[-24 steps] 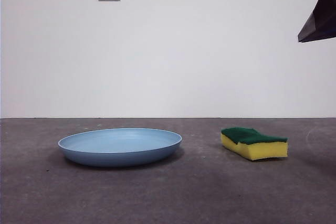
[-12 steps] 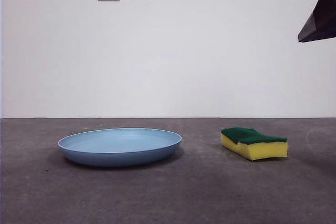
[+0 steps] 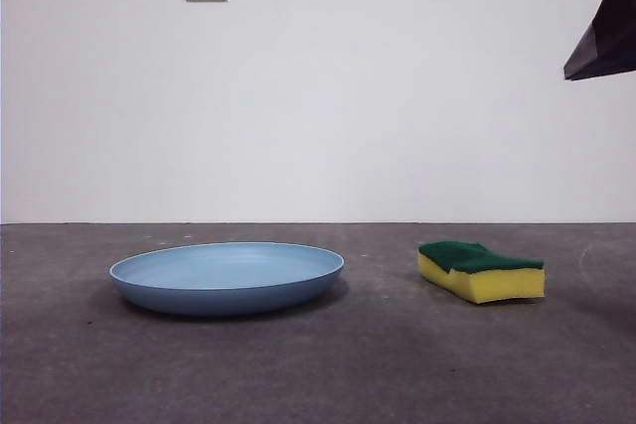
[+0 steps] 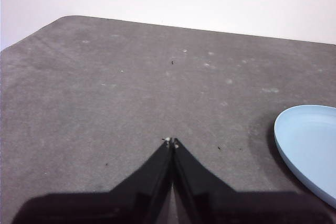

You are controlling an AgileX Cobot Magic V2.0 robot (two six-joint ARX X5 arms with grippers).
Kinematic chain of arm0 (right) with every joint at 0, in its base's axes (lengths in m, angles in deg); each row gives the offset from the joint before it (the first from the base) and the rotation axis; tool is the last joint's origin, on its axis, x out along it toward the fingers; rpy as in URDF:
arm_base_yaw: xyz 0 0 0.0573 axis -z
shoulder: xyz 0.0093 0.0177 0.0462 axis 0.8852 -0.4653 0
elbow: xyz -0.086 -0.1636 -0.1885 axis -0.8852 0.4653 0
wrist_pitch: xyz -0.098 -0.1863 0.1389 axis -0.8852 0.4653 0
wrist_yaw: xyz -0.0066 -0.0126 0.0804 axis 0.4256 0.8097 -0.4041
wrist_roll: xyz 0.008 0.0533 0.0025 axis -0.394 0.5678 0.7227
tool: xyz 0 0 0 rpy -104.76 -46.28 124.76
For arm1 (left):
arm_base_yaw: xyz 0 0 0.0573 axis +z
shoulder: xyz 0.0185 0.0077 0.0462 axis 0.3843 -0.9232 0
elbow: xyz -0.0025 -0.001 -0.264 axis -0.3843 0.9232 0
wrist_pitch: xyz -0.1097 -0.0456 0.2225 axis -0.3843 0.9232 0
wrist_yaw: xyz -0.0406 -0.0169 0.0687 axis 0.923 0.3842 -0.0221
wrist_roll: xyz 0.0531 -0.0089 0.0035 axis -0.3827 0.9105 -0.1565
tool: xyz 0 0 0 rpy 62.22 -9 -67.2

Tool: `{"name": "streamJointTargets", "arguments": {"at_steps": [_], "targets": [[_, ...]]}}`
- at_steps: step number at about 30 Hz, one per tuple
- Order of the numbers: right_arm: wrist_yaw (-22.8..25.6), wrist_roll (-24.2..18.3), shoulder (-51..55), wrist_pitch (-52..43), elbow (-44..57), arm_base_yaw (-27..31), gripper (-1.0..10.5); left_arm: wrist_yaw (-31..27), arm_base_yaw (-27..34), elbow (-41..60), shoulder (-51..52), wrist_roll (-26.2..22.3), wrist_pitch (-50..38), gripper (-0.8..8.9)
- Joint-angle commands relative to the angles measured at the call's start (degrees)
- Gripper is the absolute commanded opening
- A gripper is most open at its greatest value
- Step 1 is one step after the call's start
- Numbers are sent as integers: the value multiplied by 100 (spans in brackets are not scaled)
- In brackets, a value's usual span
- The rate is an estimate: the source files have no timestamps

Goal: Pick up the plate,pick up the cloth,clean the plate with the cloth

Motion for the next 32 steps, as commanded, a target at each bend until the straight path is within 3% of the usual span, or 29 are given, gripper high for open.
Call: {"name": "streamJointTargets", "arguments": {"at_steps": [1, 5, 9, 10, 18, 25, 32], "targets": [[26, 57, 2, -28, 13, -4, 1, -15, 20, 79, 4, -66, -26, -1], [76, -153, 0, -22, 13, -2, 1, -15, 20, 79, 4, -66, -26, -1], [439, -1388, 232, 369, 13, 107, 1, -15, 20, 79, 4, -66, -26, -1], [538, -1506, 306, 503, 15, 197, 1, -15, 20, 79, 4, -66, -26, -1], [557, -1561, 1412, 511, 444, 1799, 1, -17, 20, 79, 4, -66, -26, -1], [-940, -1753, 2505, 122, 1222, 3056, 1, -15, 20, 79, 4, -66, -26, -1], [-1582, -1714, 3294, 101, 2015, 3331, 1, -15, 20, 79, 4, -66, -26, -1]]}}
